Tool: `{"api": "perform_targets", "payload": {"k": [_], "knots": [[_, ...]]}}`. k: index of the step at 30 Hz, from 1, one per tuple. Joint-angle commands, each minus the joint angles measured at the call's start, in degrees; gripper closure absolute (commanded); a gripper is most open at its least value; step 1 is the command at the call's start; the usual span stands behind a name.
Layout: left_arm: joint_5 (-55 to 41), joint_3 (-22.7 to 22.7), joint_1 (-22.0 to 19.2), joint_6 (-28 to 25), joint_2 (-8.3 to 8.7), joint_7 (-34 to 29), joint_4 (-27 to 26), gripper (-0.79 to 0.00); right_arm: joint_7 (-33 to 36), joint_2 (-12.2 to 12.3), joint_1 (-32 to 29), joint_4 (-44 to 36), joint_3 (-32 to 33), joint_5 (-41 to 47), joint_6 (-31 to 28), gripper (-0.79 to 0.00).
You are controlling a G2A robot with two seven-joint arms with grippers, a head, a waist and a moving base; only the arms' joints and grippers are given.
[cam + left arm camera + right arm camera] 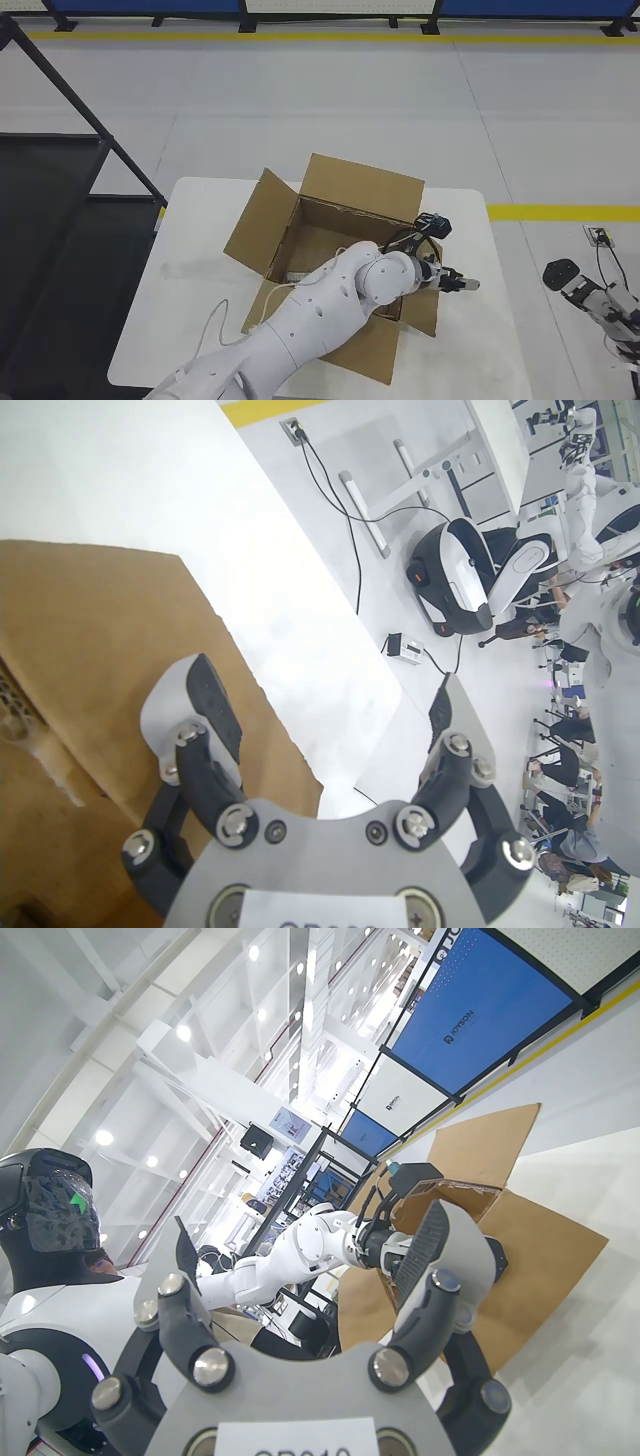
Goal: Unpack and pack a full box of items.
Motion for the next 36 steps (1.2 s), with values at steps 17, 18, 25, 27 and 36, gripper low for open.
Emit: {"api": "perform_targets", "payload": {"k": [17,18,25,27,36], "knots": [[20.1,-27.19,24.55,4.13,12.77,5.93,-43.3,-0.785,-1.65,1.33,5.23,-3.31,-2.13,-7.86,2.43,-0.785],[22.45,-30.7,29.0,4.32,14.01,4.61,-49.14,-0.785,-2.13,1.4,5.68,-4.09,-2.47,-9.04,2.91,-0.785],[28.92,-46.69,52.72,3.91,18.11,1.76,-75.18,-0.785,-7.69,1.8,9.98,-9.54,-7.01,-20.5,8.29,-0.785],[28.93,-49.67,57.41,3.37,18.59,3.22,-78.87,-0.785,-8.66,1.88,11.43,-10.51,-8.69,-22.69,9.73,-0.785],[28.48,-53.99,64.79,3.21,19.11,7.11,-83.21,-0.785,-9.78,2.08,14.0,-11.7,-11.67,-27.76,13.4,-0.785]]}}
